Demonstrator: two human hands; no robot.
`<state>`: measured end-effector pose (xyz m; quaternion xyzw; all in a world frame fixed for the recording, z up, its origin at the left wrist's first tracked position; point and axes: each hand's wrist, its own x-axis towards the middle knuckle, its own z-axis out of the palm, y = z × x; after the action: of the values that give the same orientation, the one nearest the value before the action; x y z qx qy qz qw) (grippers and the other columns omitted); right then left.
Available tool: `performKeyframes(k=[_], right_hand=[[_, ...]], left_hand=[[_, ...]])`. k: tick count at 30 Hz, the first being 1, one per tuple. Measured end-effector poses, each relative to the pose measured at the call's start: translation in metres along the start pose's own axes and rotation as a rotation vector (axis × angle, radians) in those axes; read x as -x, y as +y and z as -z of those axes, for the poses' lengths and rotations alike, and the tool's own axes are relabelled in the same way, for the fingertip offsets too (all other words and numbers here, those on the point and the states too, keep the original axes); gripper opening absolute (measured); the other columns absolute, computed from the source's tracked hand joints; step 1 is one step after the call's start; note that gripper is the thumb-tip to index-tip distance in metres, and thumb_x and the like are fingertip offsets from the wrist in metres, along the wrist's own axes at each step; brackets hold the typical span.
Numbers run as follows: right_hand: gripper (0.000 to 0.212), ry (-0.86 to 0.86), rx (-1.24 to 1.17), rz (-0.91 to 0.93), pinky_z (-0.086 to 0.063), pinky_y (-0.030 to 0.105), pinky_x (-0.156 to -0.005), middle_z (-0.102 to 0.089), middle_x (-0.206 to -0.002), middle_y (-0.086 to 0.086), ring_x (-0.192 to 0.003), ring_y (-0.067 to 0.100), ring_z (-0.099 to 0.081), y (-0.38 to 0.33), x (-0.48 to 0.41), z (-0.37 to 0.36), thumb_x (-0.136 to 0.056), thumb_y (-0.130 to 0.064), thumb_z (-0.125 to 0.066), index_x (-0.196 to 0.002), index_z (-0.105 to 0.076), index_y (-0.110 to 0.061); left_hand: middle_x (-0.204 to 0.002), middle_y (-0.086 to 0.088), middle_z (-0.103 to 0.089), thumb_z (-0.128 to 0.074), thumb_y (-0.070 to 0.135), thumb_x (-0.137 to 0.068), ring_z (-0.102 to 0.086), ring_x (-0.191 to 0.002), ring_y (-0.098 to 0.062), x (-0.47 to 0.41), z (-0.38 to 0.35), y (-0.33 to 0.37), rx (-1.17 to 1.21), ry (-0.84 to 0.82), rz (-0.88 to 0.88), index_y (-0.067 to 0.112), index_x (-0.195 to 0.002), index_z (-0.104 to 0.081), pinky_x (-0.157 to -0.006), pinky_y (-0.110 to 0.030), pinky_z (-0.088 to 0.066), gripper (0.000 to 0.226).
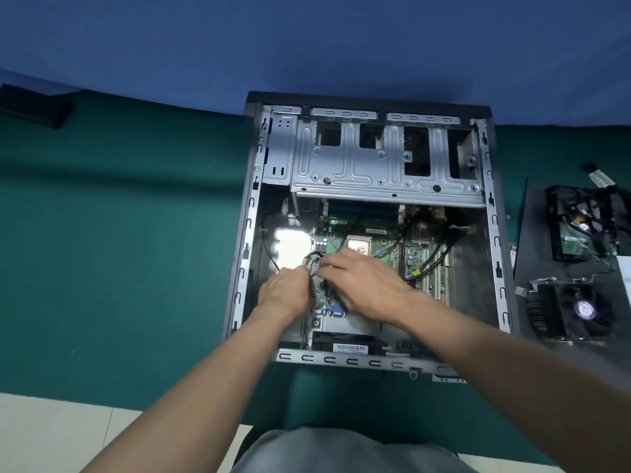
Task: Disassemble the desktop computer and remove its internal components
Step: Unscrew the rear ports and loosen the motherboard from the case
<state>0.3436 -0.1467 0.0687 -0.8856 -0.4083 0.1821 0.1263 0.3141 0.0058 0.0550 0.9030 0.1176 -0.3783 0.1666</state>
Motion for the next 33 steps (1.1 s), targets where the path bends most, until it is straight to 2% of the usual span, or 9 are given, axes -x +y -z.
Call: performKeyframes(k=[3,6,10,14,17,20,26,30,33], right_hand=[[0.035,-0.138,0.049,0.093,-0.044,0.035,-0.094,-0.061,-0.122,0.000,-0.108,0.017,-0.048,-0.005,-0.009,-0.007,-0.092,-0.030,-0.040,-0.118,-0.061,-0.019],[0.026,-0.173,0.243,0.150,-0.037,0.037,-0.098,-0.064,-0.106,-0.001,-0.103,0.018,-0.049,0.003,-0.012,-0.011,-0.094,-0.033,-0.047,-0.108,-0.064,-0.019],[0.024,-0.129,0.436,0.242,-0.030,0.042,-0.110,-0.068,-0.093,0.004,-0.095,0.024,-0.059,0.000,-0.023,-0.009,-0.095,-0.021,-0.046,-0.098,-0.068,-0.012],[0.014,-0.317,0.460,0.054,-0.036,0.042,-0.098,-0.049,-0.063,-0.002,-0.066,0.020,-0.052,-0.009,-0.021,-0.003,-0.095,-0.026,-0.048,-0.090,-0.056,-0.016],[0.022,-0.389,0.357,-0.121,-0.042,0.036,-0.075,-0.051,-0.064,0.001,-0.054,0.012,-0.045,-0.012,-0.013,-0.004,-0.098,-0.028,-0.043,-0.085,-0.053,-0.013],[0.023,-0.385,0.090,-0.298,-0.038,0.028,-0.061,-0.055,-0.068,-0.001,-0.059,0.013,-0.050,-0.011,-0.006,-0.007,-0.099,-0.030,-0.043,-0.085,-0.057,-0.018],[0.008,-0.396,-0.075,-0.486,-0.038,0.030,-0.067,-0.055,-0.075,-0.005,-0.075,0.017,-0.053,-0.012,-0.006,-0.011,-0.095,-0.025,-0.051,-0.088,-0.056,-0.023],[0.026,-0.256,0.122,-0.336,-0.037,0.039,-0.087,-0.056,-0.072,-0.004,-0.081,0.019,-0.052,-0.016,-0.010,-0.014,-0.091,-0.045,-0.056,-0.078,-0.054,-0.023],[0.027,-0.231,0.170,-0.313,-0.030,0.044,-0.095,-0.053,-0.063,-0.005,-0.072,0.018,-0.051,-0.017,-0.010,-0.015,-0.092,-0.035,-0.054,-0.069,-0.050,-0.023]], left_hand=[[-0.078,0.003,-0.051,-0.058,0.021,-0.094,-0.046,-0.064,-0.009,0.000,-0.002,-0.002,-0.067,0.011,-0.001,0.017,-0.092,-0.050,-0.052,-0.024,-0.034,0.009],[-0.077,0.002,-0.048,-0.054,0.018,-0.096,-0.045,-0.066,-0.011,-0.001,-0.003,-0.003,-0.105,0.016,-0.006,0.017,-0.094,-0.049,-0.063,-0.028,-0.038,0.005],[-0.079,0.003,-0.042,-0.049,0.016,-0.098,-0.044,-0.078,-0.016,0.001,0.000,-0.004,-0.144,0.023,-0.044,0.016,-0.099,-0.048,-0.073,-0.031,-0.035,0.002],[-0.075,0.002,-0.044,-0.048,0.012,-0.098,-0.042,-0.067,-0.012,0.006,-0.002,-0.006,-0.166,0.008,-0.068,0.012,-0.095,-0.047,-0.073,-0.030,-0.036,0.004],[-0.072,0.002,-0.045,-0.052,0.012,-0.096,-0.044,-0.067,-0.014,0.009,0.000,-0.004,-0.194,-0.018,-0.075,0.012,-0.087,-0.045,-0.072,-0.030,-0.038,0.011],[-0.071,0.003,-0.049,-0.057,0.015,-0.095,-0.043,-0.059,-0.009,0.007,0.000,-0.004,-0.188,-0.040,-0.065,0.013,-0.083,-0.051,-0.065,-0.028,-0.039,0.013],[-0.073,0.005,-0.056,-0.061,0.045,-0.091,-0.051,-0.062,-0.009,-0.001,-0.006,-0.004,-0.155,-0.076,-0.072,0.015,-0.094,-0.062,-0.066,-0.028,-0.043,0.030],[-0.076,0.002,-0.055,-0.061,0.046,-0.092,-0.055,-0.073,-0.015,-0.005,-0.007,-0.003,-0.246,-0.074,-0.061,0.014,-0.102,-0.063,-0.071,-0.031,-0.042,0.034],[-0.075,0.003,-0.053,-0.060,0.046,-0.092,-0.054,-0.075,-0.016,-0.007,-0.009,-0.002,-0.265,-0.086,-0.045,0.014,-0.102,-0.062,-0.071,-0.032,-0.041,0.033]])
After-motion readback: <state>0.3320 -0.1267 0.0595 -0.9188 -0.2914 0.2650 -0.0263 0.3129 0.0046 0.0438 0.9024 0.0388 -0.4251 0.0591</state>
